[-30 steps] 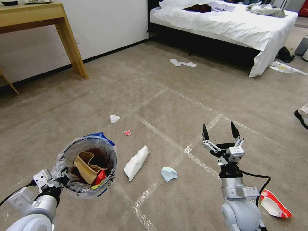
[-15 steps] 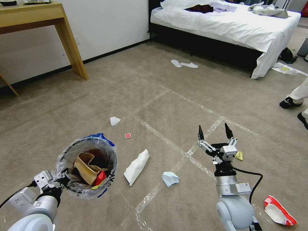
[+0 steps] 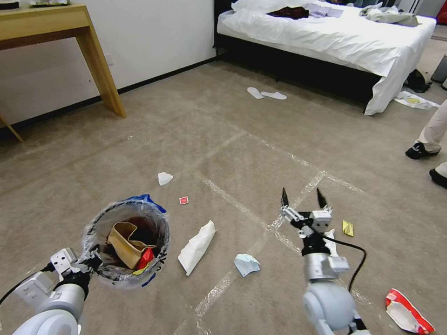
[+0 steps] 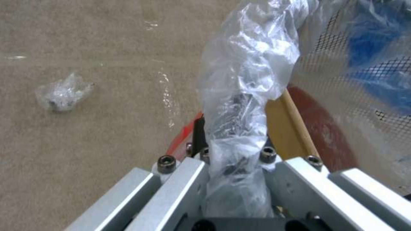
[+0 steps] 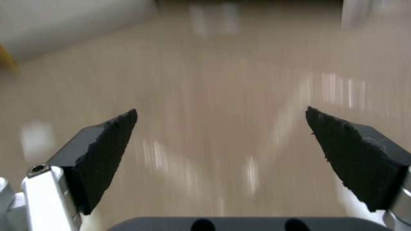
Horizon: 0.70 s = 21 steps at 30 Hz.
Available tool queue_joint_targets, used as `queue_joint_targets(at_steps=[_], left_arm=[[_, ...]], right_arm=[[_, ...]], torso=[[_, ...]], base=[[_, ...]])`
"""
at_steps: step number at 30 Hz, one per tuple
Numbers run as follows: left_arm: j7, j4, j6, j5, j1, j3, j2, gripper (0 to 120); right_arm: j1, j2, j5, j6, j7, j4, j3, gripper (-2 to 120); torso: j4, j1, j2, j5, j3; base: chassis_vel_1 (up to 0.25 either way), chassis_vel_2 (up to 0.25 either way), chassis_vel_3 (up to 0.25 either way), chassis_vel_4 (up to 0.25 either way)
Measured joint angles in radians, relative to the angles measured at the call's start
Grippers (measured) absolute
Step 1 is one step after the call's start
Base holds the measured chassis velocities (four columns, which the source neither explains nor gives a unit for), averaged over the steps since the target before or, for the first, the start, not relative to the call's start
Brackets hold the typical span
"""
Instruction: Pick up the trash bin and place the garbage on the floor into it.
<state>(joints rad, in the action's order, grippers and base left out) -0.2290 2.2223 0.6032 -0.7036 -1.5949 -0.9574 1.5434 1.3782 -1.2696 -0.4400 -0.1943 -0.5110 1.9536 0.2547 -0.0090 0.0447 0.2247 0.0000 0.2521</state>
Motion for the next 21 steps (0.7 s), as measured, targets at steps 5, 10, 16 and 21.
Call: queue_joint_targets(at_steps=[5,10,16,21], left_arm=[[0.000,-0.002,0.000,0.005,-0.001,0.001,0.001,1],[0.000,-0.010,-0.002,0.014,0.001,0.006,0.005,1],[0.001,-0.018,-0.005,0.018,0.001,0.007,0.006,1],[0.002,-0.024,-0.007,0.030,0.000,0.012,0.013,1]], right_arm=[[-0.066,0.005,-0.333,-0.239,-0.209,-0.060,-0.079,100],[-0.134,-0.025,-0.610,-0.338,-0.357,-0.147,-0.117,100],[-0.214,-0.056,-0.662,-0.349,-0.367,-0.323,-0.141,100],[-0.292,-0.111,-0.659,-0.337,-0.336,-0.484,-0.153,100]], torso=[[-0.0001,0.000,0.000,-0.0001,0.000],[0.0000,0.000,0.000,-0.0002,0.000],[-0.0003,0.000,0.000,-0.0002,0.000],[-0.0002,0.000,0.000,-0.0002,0.000]], base=[[0.000,0.000,0.000,0.000],[0.000,0.000,0.000,0.000],[0.000,0.000,0.000,0.000],[0.000,0.000,0.000,0.000]])
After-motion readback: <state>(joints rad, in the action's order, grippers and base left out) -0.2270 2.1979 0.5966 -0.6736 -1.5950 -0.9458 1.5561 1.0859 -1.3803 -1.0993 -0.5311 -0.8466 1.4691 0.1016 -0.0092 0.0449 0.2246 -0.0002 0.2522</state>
